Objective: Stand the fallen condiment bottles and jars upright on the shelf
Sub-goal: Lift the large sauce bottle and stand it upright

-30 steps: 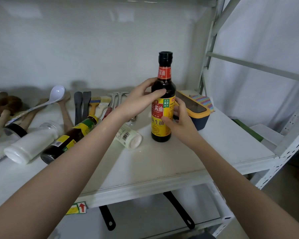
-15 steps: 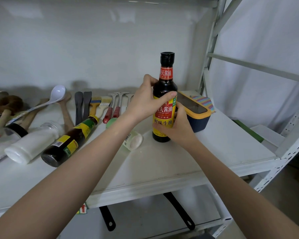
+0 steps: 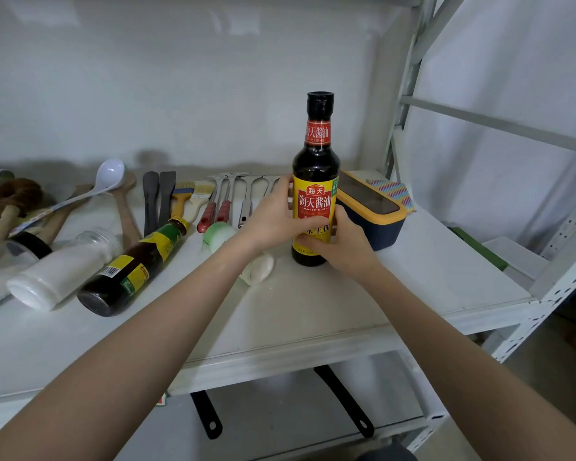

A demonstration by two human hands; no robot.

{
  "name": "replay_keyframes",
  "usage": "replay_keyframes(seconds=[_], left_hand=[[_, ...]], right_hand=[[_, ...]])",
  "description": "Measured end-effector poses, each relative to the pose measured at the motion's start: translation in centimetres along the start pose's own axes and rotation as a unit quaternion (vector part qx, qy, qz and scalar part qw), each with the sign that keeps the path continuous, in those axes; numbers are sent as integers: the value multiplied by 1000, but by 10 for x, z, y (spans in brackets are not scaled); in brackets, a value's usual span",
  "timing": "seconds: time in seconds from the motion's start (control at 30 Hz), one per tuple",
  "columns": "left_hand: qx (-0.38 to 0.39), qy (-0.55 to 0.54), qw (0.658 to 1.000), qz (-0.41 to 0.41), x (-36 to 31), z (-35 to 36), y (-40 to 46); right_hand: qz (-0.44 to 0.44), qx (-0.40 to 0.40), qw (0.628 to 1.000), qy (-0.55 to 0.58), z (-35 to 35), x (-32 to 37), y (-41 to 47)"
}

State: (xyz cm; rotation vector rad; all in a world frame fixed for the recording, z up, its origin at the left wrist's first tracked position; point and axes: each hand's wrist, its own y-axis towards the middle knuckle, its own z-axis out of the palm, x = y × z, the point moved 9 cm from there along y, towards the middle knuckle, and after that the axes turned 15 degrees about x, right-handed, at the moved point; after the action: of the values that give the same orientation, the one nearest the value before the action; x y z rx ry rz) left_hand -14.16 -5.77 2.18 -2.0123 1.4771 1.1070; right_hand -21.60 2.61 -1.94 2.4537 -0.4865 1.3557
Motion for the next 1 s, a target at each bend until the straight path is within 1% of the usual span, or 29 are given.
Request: replay_keyframes(seconds=[0.43,0.57,0.67,0.77,0.83,0.9,1.0], left_hand=[[-2,-14,1000,-7,7,-5,1],[20,-11,1000,-6,6,0,-2],[28,-11,999,-22,12,-4,-10],[12,-8,999,-33,15,-16,-17],[-11,16,999,-34,15,-30,-24],[-35,34,998,-37,20,-45,-30],[-55,47,996,-56,31,-62,-39]], right_hand=[[10,-11,1000,-13,5,-1,5],[23,1,1000,-20,5,-1,5],[26,7,999,-32,9,2,4],[-21,-75,995,-62,-4,12,-1],[-22,-118,988,-99,-11,23,-9],[-23,-155,976,-153,-18,36,-17],[-66,-219,954,-193,-26,63,-33]])
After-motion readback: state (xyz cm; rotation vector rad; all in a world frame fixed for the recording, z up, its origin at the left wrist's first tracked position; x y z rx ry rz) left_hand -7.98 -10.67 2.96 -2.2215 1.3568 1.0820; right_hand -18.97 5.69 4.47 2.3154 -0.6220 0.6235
